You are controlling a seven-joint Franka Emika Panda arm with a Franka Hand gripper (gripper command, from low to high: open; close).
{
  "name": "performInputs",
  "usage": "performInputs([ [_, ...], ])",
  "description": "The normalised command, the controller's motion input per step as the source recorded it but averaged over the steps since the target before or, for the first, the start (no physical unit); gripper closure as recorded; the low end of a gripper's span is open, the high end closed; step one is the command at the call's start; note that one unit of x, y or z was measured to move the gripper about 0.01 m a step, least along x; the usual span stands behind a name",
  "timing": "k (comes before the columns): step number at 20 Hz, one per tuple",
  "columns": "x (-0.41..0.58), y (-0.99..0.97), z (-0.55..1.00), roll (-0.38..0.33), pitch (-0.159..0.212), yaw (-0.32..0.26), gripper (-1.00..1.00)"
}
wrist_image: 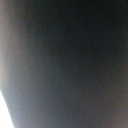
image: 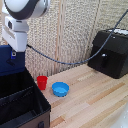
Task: Discover the targeted book and set your gripper to the appropriate amplitude. Smoothly guide your gripper in the direction of the book and snatch it firmly. Search for the back section of the caddy. Move the held book towards the back section and lightly deposit it inside.
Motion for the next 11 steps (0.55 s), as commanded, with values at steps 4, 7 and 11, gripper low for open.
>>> performInputs([
  [4, 0.267, 0.24, 0.03, -0.072, 0.088, 0.002, -1.00],
  [7, 0.123, -0.06, 0.36, 0.004, 0.128, -0.028, -1.00],
  [11, 0.111, -0.34, 0.45, -0.005, 0.056, 0.063, -1.00],
])
